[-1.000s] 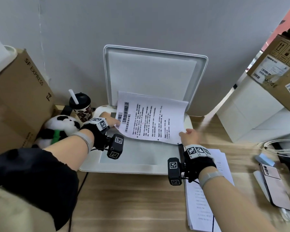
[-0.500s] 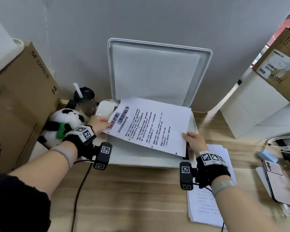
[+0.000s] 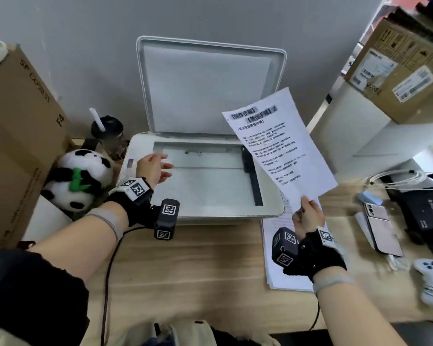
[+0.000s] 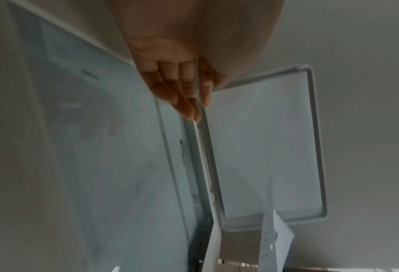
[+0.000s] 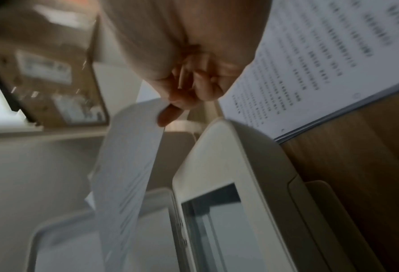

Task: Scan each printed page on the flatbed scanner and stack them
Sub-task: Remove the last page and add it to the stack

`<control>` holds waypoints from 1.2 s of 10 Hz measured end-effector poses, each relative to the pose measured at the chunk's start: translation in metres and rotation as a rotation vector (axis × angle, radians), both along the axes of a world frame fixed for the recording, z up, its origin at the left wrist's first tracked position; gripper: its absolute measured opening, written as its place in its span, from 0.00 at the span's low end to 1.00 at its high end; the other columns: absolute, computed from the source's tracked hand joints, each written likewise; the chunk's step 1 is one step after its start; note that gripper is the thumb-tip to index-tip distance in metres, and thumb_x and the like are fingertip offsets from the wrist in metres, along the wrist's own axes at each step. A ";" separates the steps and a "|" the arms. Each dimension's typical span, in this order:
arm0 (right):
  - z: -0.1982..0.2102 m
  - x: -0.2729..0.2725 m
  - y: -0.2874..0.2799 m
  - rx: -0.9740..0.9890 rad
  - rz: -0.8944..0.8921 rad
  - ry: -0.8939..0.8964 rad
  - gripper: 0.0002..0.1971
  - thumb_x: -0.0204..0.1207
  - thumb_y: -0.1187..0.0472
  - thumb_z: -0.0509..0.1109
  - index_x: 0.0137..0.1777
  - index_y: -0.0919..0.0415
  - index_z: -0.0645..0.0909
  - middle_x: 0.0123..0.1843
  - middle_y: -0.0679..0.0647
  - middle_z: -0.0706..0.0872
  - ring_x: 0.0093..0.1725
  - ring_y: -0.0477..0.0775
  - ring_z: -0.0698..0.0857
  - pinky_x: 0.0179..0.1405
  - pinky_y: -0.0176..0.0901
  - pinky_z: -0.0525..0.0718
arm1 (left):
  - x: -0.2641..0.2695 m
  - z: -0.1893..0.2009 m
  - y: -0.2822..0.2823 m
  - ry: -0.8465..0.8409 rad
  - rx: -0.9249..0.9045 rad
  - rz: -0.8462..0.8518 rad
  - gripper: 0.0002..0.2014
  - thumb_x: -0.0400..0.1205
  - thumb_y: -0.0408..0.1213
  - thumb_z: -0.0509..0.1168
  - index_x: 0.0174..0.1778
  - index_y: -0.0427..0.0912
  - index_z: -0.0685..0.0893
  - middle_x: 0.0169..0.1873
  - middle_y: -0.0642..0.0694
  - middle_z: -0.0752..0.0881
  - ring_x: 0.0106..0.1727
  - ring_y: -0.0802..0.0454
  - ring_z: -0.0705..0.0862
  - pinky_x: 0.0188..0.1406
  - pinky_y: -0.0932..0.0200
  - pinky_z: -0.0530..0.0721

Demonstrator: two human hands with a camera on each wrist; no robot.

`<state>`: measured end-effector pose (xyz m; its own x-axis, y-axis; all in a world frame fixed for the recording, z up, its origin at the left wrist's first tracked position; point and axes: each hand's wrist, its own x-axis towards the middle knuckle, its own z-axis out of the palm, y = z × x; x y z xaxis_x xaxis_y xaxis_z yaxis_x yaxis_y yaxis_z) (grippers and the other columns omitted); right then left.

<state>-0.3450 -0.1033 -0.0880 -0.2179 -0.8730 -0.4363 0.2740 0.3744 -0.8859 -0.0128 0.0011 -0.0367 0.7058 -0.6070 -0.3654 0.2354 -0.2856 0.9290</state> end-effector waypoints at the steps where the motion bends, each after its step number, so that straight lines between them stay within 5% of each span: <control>1: -0.010 -0.029 0.015 0.087 -0.093 -0.042 0.17 0.81 0.66 0.65 0.32 0.56 0.67 0.23 0.51 0.72 0.16 0.40 0.71 0.11 0.25 0.62 | -0.019 0.000 -0.005 -0.029 0.003 -0.041 0.12 0.86 0.33 0.50 0.54 0.42 0.80 0.34 0.47 0.83 0.12 0.63 0.76 0.22 0.66 0.71; 2: -0.024 -0.051 0.031 0.227 -0.076 0.062 0.13 0.80 0.65 0.64 0.34 0.59 0.68 0.27 0.55 0.73 0.17 0.44 0.71 0.12 0.24 0.63 | -0.033 -0.004 -0.010 -0.062 0.003 -0.066 0.14 0.86 0.33 0.49 0.56 0.42 0.81 0.35 0.48 0.82 0.17 0.61 0.78 0.27 0.64 0.72; 3: -0.053 -0.072 0.040 0.351 -0.012 0.192 0.13 0.79 0.65 0.61 0.32 0.58 0.67 0.17 0.53 0.74 0.10 0.45 0.67 0.11 0.23 0.61 | -0.045 -0.006 -0.014 -0.080 0.011 -0.106 0.15 0.86 0.33 0.49 0.55 0.42 0.81 0.35 0.49 0.81 0.21 0.57 0.78 0.28 0.63 0.72; 4: -0.083 -0.089 0.047 0.467 0.088 0.316 0.13 0.76 0.65 0.59 0.29 0.59 0.69 0.19 0.52 0.74 0.13 0.50 0.70 0.09 0.25 0.60 | -0.055 -0.007 -0.016 -0.089 0.003 -0.130 0.14 0.86 0.33 0.49 0.54 0.41 0.81 0.36 0.48 0.80 0.22 0.55 0.78 0.28 0.63 0.71; 5: -0.108 -0.097 0.060 0.514 0.120 0.244 0.10 0.80 0.66 0.57 0.37 0.60 0.72 0.33 0.53 0.76 0.15 0.49 0.80 0.08 0.32 0.73 | -0.061 -0.008 -0.018 -0.100 0.002 -0.138 0.14 0.86 0.33 0.49 0.54 0.41 0.80 0.36 0.47 0.80 0.27 0.52 0.77 0.28 0.63 0.71; 6: -0.121 -0.103 0.077 0.560 -0.017 -0.059 0.11 0.84 0.66 0.53 0.64 0.63 0.68 0.45 0.53 0.75 0.19 0.41 0.84 0.15 0.30 0.80 | -0.065 -0.008 -0.019 -0.113 0.012 -0.155 0.14 0.86 0.32 0.49 0.53 0.42 0.80 0.36 0.48 0.79 0.28 0.52 0.77 0.28 0.63 0.72; 7: -0.094 -0.092 0.088 0.630 -0.071 -0.103 0.22 0.85 0.67 0.51 0.79 0.68 0.58 0.73 0.60 0.71 0.63 0.47 0.82 0.17 0.30 0.81 | -0.066 -0.008 -0.021 -0.122 0.013 -0.164 0.14 0.86 0.32 0.48 0.53 0.42 0.80 0.36 0.49 0.79 0.28 0.52 0.77 0.28 0.63 0.72; 8: -0.066 -0.089 0.095 0.620 -0.182 0.037 0.22 0.84 0.58 0.57 0.75 0.64 0.65 0.76 0.63 0.70 0.75 0.60 0.73 0.52 0.35 0.84 | -0.064 -0.009 -0.022 -0.125 0.012 -0.158 0.14 0.86 0.32 0.49 0.54 0.42 0.80 0.36 0.49 0.79 0.28 0.52 0.77 0.29 0.63 0.72; 9: -0.045 -0.082 0.097 0.502 -0.301 0.010 0.23 0.84 0.58 0.58 0.76 0.67 0.66 0.76 0.65 0.72 0.74 0.62 0.74 0.42 0.33 0.81 | -0.060 -0.009 -0.023 -0.129 0.012 -0.153 0.13 0.86 0.33 0.49 0.53 0.42 0.80 0.36 0.49 0.78 0.29 0.53 0.77 0.29 0.63 0.72; 10: -0.032 -0.069 0.077 0.428 -0.162 0.216 0.21 0.86 0.59 0.54 0.73 0.71 0.70 0.70 0.69 0.76 0.60 0.64 0.80 0.37 0.43 0.74 | -0.054 -0.009 -0.027 -0.140 0.009 -0.138 0.13 0.86 0.33 0.50 0.54 0.42 0.80 0.37 0.49 0.78 0.30 0.54 0.76 0.30 0.63 0.72; 11: -0.004 -0.036 0.041 0.256 -0.090 0.326 0.10 0.82 0.63 0.57 0.51 0.66 0.78 0.47 0.65 0.77 0.34 0.59 0.73 0.30 0.43 0.69 | -0.047 -0.007 -0.031 -0.147 0.007 -0.117 0.14 0.86 0.34 0.50 0.57 0.40 0.81 0.38 0.47 0.79 0.30 0.54 0.76 0.30 0.63 0.72; 12: 0.022 0.005 0.010 0.126 -0.007 0.327 0.12 0.78 0.66 0.57 0.33 0.61 0.74 0.33 0.57 0.79 0.28 0.53 0.73 0.28 0.43 0.69 | -0.037 -0.003 -0.035 -0.140 0.019 -0.097 0.16 0.86 0.33 0.50 0.61 0.36 0.81 0.35 0.49 0.77 0.31 0.54 0.75 0.30 0.63 0.72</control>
<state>-0.3404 -0.0932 -0.0663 -0.3702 -0.8148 -0.4461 -0.0140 0.4851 -0.8743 -0.0494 -0.0343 -0.0393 0.6893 -0.6682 -0.2798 0.0745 -0.3187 0.9449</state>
